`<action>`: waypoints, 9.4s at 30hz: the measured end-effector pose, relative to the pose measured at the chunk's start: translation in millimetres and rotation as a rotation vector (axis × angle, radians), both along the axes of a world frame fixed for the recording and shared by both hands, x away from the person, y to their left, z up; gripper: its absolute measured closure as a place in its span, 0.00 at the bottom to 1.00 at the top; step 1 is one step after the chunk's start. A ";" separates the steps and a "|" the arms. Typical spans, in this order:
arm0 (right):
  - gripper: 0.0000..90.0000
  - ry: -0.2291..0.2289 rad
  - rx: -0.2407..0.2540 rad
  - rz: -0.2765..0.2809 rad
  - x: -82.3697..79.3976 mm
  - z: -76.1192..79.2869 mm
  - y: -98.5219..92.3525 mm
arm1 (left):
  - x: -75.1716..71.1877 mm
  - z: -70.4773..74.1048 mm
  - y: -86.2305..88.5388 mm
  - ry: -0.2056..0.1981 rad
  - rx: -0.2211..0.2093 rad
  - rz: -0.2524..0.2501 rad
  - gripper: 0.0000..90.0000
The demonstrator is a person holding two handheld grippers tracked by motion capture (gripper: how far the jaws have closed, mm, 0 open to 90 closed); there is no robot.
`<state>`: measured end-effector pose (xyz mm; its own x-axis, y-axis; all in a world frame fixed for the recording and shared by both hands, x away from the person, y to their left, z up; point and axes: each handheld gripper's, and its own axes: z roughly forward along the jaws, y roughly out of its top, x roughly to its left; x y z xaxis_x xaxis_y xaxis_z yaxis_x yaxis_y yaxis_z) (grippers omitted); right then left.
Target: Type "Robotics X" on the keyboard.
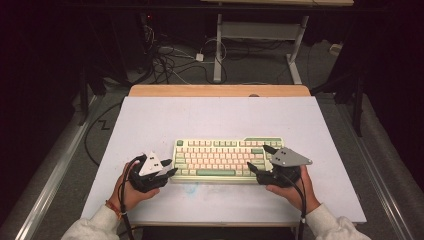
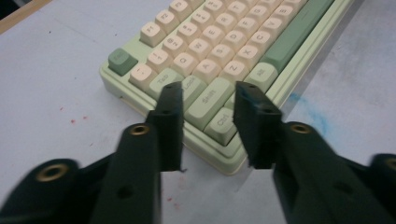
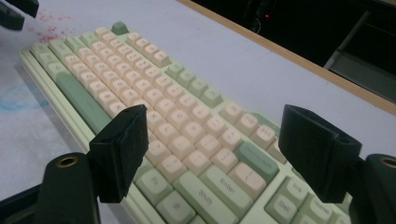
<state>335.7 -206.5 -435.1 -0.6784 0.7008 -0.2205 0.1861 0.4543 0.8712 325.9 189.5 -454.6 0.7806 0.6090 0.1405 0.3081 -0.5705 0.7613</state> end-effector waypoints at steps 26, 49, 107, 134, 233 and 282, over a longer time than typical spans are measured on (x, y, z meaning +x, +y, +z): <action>0.27 -0.008 -0.095 -0.025 -28.1 -19.4 -9.1 | 38.8 14.3 -87.2 0.074 0.053 -0.166 0.98; 0.28 0.020 -0.127 -0.006 -25.0 -24.8 -8.7 | 52.6 -3.1 -124.6 0.121 0.142 -0.213 0.97; 0.57 0.046 -0.135 0.032 -26.9 -23.7 -5.4 | 5.9 3.2 -24.5 -0.170 0.106 0.016 0.19; 1.00 0.150 -0.169 0.125 2.0 -6.1 7.2 | -13.5 -20.0 -0.7 -0.106 0.148 0.086 0.19; 0.25 -0.064 -0.026 0.000 7.7 13.4 9.9 | -11.8 -18.1 1.7 -0.103 0.160 0.115 0.25; 0.27 -0.004 -0.104 -0.033 -30.3 -25.0 -27.0 | 28.2 18.4 -50.3 -0.024 0.086 -0.038 0.97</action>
